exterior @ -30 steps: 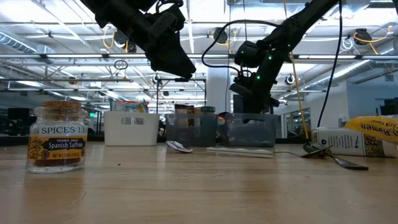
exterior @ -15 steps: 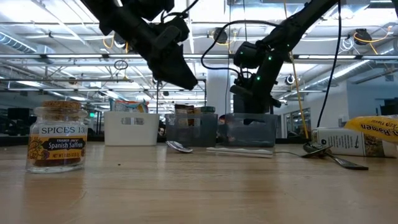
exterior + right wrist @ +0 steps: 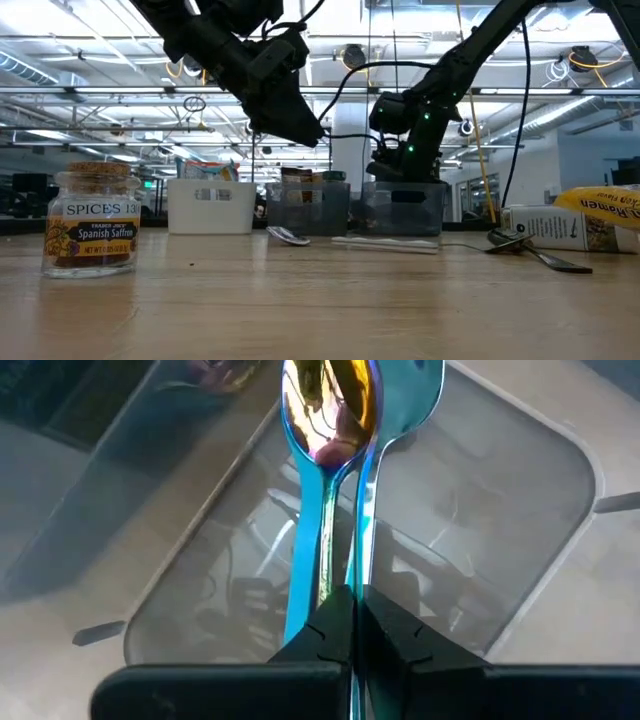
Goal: Pick & Place Food Item
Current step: Put the left purple spoon into the right black bin, then put the blue patterned spoon into the right black bin
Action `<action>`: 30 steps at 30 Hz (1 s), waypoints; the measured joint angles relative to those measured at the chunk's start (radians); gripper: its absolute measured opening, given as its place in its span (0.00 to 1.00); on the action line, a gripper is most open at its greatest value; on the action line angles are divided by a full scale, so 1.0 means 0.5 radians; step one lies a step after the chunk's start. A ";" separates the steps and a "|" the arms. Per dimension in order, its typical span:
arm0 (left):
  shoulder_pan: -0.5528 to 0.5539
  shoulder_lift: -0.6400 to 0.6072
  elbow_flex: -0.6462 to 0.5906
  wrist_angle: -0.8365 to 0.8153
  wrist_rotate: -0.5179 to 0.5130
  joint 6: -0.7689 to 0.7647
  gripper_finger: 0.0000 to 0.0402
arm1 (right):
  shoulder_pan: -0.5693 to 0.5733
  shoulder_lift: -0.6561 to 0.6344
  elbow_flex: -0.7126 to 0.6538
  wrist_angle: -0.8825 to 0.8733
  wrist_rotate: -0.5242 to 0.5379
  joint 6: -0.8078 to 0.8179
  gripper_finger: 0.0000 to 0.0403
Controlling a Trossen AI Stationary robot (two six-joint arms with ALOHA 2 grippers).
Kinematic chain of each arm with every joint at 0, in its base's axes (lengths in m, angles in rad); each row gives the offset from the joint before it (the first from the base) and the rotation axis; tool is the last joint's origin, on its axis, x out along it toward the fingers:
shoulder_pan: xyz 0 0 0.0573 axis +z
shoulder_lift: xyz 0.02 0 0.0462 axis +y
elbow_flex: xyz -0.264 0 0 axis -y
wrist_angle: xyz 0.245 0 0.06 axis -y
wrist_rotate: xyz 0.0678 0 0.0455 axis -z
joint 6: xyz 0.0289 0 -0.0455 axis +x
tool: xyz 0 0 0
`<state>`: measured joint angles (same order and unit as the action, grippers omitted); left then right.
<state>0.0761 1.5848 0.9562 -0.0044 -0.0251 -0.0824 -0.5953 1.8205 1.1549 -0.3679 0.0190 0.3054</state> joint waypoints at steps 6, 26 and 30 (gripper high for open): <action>0.000 0.000 0.000 0.004 0.000 0.019 0.52 | -0.002 0.000 0.000 0.003 -0.019 -0.007 0.00; 0.000 -0.001 0.000 0.002 0.001 0.016 0.52 | -0.008 0.003 -0.001 0.081 -0.049 -0.099 0.27; 0.000 -0.001 0.000 0.002 0.001 0.016 0.52 | -0.015 -0.041 -0.004 0.101 -0.045 -0.134 0.31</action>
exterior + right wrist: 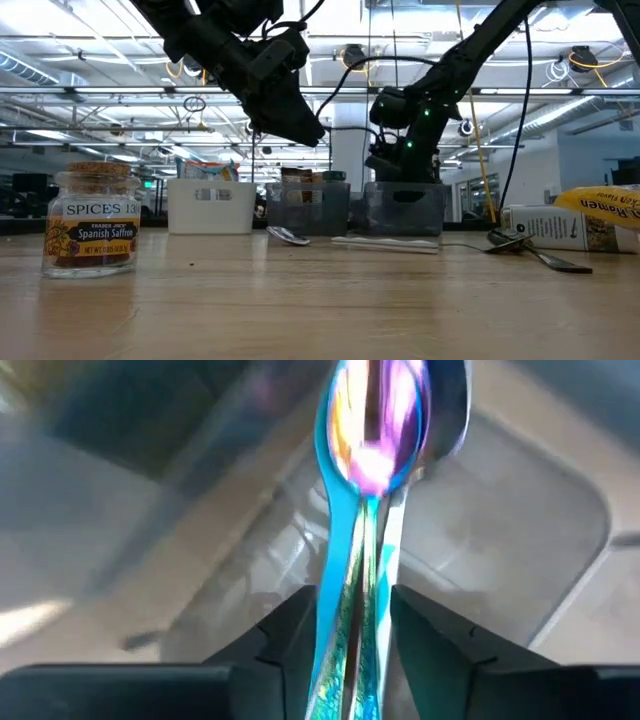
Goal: Pick & Place Food Item
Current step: Put the blue patterned spoon into the right black bin
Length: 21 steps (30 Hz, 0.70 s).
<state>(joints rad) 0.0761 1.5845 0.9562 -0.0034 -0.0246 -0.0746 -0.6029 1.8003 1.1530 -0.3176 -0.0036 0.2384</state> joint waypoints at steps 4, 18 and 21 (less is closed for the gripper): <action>0.002 0.000 0.000 0.009 -0.001 0.000 0.52 | -0.001 -0.097 0.000 -0.006 0.003 -0.039 0.32; 0.061 -0.121 0.002 0.005 0.015 0.127 0.52 | 0.158 -0.839 0.000 -0.344 0.007 -0.158 0.32; 0.076 -0.249 0.003 -0.124 0.093 0.124 0.52 | 0.277 -1.011 -0.091 -0.374 0.006 -0.133 0.32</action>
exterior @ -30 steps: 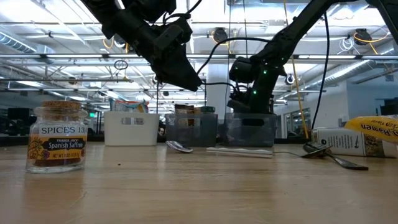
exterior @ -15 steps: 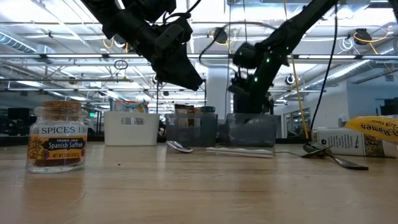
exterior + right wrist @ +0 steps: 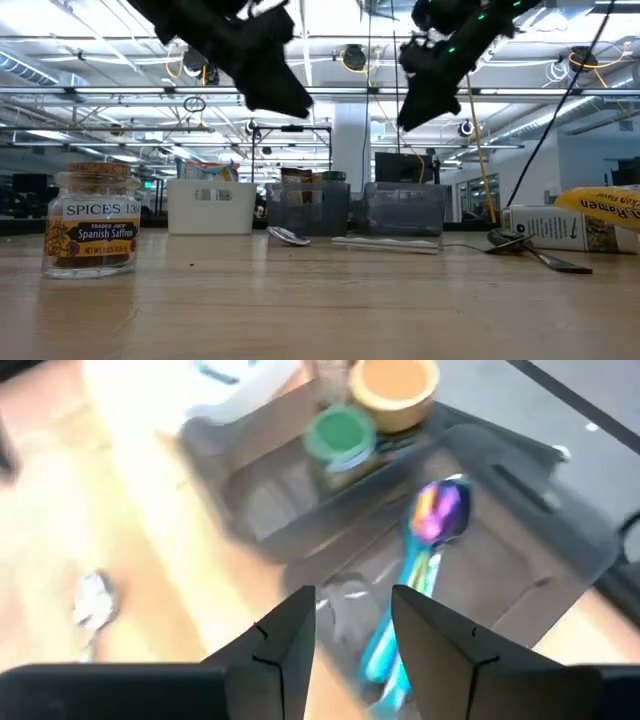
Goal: Pick & Place Food Item
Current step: Put the blue patterned spoon into the right black bin
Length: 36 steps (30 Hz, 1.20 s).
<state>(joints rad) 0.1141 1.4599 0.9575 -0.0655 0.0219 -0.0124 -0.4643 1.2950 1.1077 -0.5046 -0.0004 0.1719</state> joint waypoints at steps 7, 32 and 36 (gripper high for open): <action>-0.027 -0.326 -0.003 -0.415 0.167 -0.110 0.52 | 0.385 -0.404 -0.670 0.687 0.002 0.259 0.31; -0.248 -0.367 -0.788 1.392 -0.200 -0.173 0.52 | 0.925 -0.164 -1.262 4.020 0.569 0.048 0.30; -0.227 -0.367 -0.788 1.389 -0.205 -0.198 0.52 | 0.954 -0.161 -1.084 3.811 0.576 0.045 0.30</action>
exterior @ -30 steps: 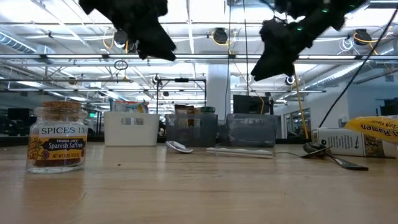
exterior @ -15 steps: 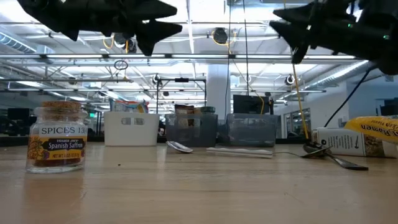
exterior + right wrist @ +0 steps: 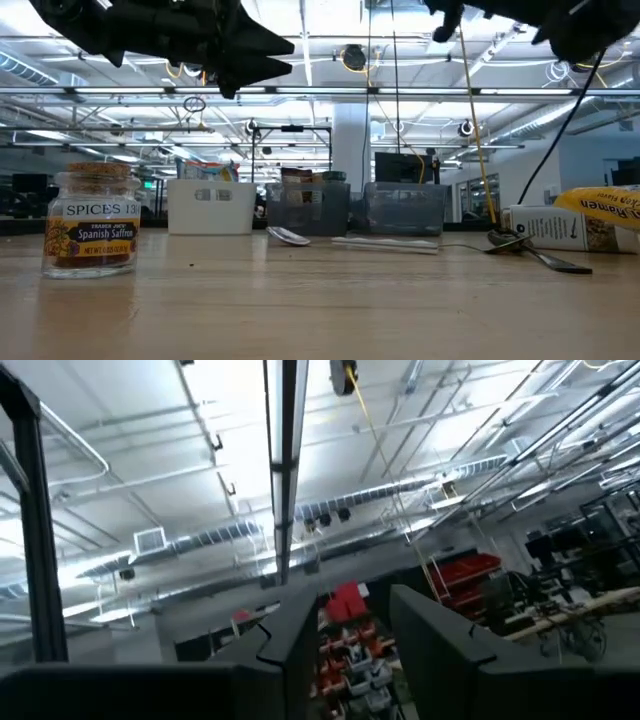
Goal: Pick & Place Food Item
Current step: Put the blue patterned spoon into the right black bin
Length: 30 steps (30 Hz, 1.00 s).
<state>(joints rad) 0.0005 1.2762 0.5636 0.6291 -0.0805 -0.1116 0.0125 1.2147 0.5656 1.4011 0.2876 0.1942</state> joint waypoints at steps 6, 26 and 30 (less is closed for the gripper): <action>0.008 0.000 0.001 0.041 -0.100 0.004 0.52 | 0.028 0.000 0.246 -0.255 -0.001 0.145 0.30; 0.242 0.000 0.002 0.054 -0.124 -0.004 0.52 | 0.136 -0.147 0.536 -0.708 -0.007 -0.049 0.30; 0.296 0.000 0.002 0.055 -0.122 -0.001 0.52 | 0.099 -0.172 0.546 -0.747 -0.006 -0.222 0.30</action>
<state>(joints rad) 0.1485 1.2762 0.5644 0.6563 -0.1417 -0.1120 0.0622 1.1286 0.8387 1.0277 0.2844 0.0830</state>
